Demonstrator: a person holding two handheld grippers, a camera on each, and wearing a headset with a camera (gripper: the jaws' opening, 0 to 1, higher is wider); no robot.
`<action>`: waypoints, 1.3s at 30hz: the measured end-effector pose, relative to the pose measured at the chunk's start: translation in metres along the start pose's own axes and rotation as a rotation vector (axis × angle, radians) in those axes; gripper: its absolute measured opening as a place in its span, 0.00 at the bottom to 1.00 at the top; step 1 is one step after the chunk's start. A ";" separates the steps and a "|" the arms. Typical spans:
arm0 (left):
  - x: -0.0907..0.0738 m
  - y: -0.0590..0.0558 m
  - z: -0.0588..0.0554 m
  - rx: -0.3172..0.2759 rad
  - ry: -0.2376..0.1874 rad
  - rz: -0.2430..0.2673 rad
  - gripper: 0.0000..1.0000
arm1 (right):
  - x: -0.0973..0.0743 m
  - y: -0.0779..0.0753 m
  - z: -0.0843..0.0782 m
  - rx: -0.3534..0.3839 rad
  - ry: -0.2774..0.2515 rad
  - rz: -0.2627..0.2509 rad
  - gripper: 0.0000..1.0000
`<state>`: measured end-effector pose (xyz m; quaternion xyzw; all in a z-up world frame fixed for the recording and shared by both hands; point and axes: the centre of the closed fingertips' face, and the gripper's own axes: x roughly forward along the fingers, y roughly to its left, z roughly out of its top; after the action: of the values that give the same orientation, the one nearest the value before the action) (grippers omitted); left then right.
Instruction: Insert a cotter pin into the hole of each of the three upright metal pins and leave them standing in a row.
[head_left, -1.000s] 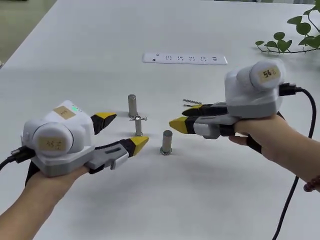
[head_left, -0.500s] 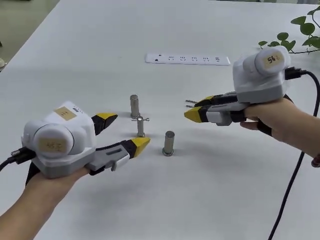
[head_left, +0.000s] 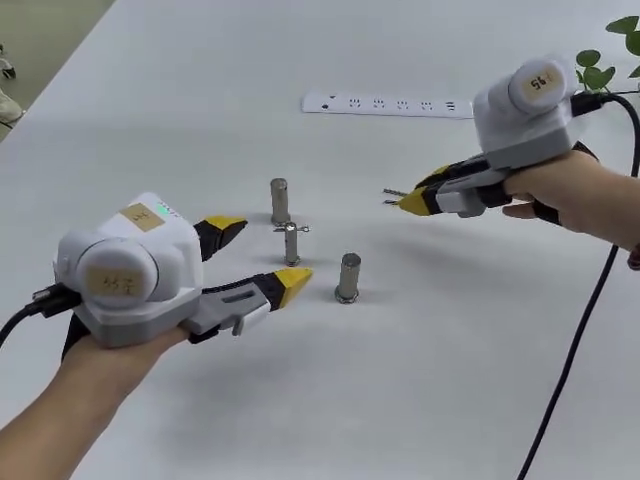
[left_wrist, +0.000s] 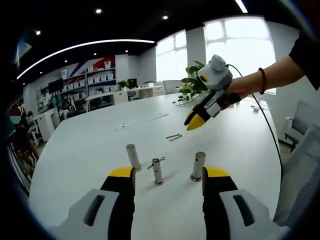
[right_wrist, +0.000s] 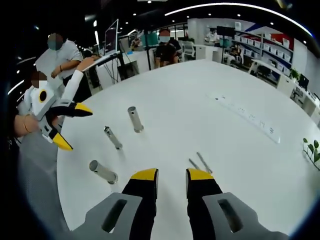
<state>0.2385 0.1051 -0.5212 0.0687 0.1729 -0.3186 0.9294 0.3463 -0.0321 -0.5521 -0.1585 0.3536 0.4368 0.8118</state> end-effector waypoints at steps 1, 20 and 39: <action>0.000 0.000 0.000 0.002 0.000 0.000 0.52 | 0.002 -0.002 -0.001 -0.003 0.005 -0.001 0.17; 0.004 0.001 -0.008 -0.002 0.007 -0.002 0.51 | 0.035 -0.034 -0.026 -0.053 0.162 -0.004 0.09; 0.000 0.002 -0.007 0.001 0.002 0.005 0.50 | 0.044 -0.050 -0.035 -0.174 0.301 0.032 0.05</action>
<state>0.2381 0.1082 -0.5277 0.0698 0.1734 -0.3164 0.9300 0.3885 -0.0543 -0.6104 -0.2864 0.4344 0.4500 0.7258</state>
